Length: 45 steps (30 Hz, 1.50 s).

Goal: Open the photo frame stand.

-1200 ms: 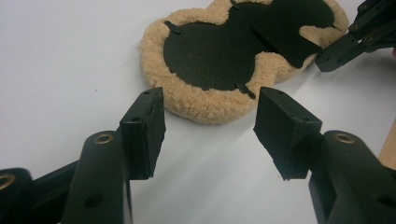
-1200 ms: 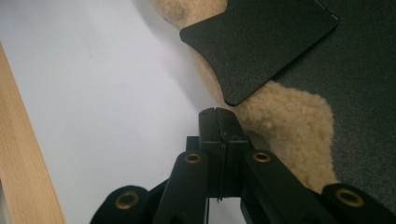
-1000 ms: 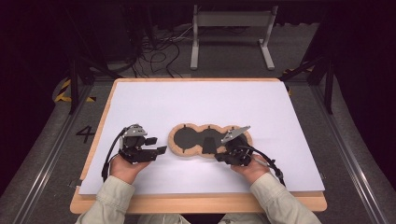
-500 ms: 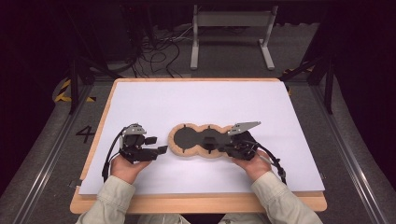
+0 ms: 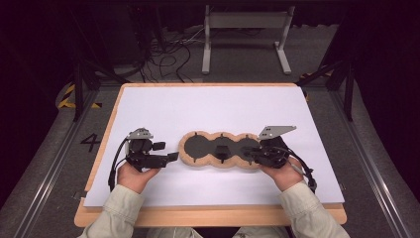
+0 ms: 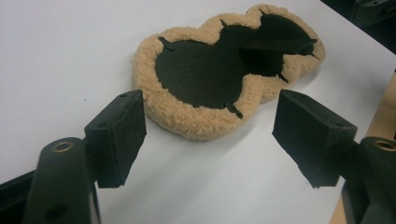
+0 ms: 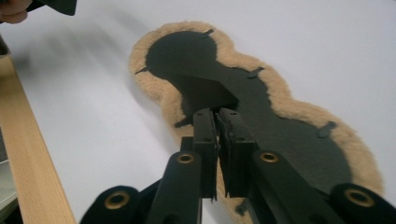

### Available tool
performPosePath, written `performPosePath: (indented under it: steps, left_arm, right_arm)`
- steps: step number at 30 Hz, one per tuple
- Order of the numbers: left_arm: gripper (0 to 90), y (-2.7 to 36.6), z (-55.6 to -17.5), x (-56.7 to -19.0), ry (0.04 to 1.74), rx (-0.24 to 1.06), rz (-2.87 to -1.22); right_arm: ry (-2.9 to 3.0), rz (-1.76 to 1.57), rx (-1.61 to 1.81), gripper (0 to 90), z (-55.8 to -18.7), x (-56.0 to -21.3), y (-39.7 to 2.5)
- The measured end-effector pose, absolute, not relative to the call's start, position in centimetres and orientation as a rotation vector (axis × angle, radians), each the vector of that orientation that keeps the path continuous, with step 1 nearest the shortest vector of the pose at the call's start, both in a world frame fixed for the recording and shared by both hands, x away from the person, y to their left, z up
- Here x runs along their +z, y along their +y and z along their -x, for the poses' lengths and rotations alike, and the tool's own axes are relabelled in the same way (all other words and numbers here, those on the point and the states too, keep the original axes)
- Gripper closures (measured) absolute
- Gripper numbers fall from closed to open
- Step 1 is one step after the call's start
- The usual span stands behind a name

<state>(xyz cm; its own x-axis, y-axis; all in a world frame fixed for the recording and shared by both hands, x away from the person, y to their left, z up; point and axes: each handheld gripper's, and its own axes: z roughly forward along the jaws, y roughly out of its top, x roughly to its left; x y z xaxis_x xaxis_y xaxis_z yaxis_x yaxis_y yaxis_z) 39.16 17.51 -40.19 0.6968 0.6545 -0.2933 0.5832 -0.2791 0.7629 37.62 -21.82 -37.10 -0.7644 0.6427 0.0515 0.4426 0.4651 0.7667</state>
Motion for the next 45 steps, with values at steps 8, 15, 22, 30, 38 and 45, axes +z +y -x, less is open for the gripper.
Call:
performPosePath:
  steps: [8, 15, 22, 30, 38, 45]
  left_arm:
    - [22.2, 17.2, -39.9, -39.7, 0.997, 0.104, -1.945]
    - [19.1, 16.3, -41.0, -39.6, 1.048, 0.126, -1.937]
    - [18.4, 16.1, -41.9, -40.2, 1.096, 0.120, -1.947]
    - [13.9, 15.3, -43.3, -41.3, 1.192, 0.123, -2.026]
    - [13.9, 14.9, -43.9, -42.2, 1.201, 0.077, -1.999]
    - [14.2, 14.4, -44.4, -43.1, 1.211, 0.047, -2.017]
  right_arm:
    - [2.377, -1.059, 1.217, 61.1, -37.8, -36.3, -23.2]
    - [2.334, -1.150, 1.225, 42.8, -38.4, -36.1, -24.5]
    - [2.293, -1.229, 1.213, 36.3, -39.4, -36.4, -25.7]
    - [2.273, -1.348, 1.131, 33.4, -41.5, -38.2, -27.0]
    - [2.292, -1.436, 1.070, 31.2, -42.6, -40.1, -27.5]
    - [2.318, -1.491, 1.024, 29.4, -43.3, -41.3, -27.3]
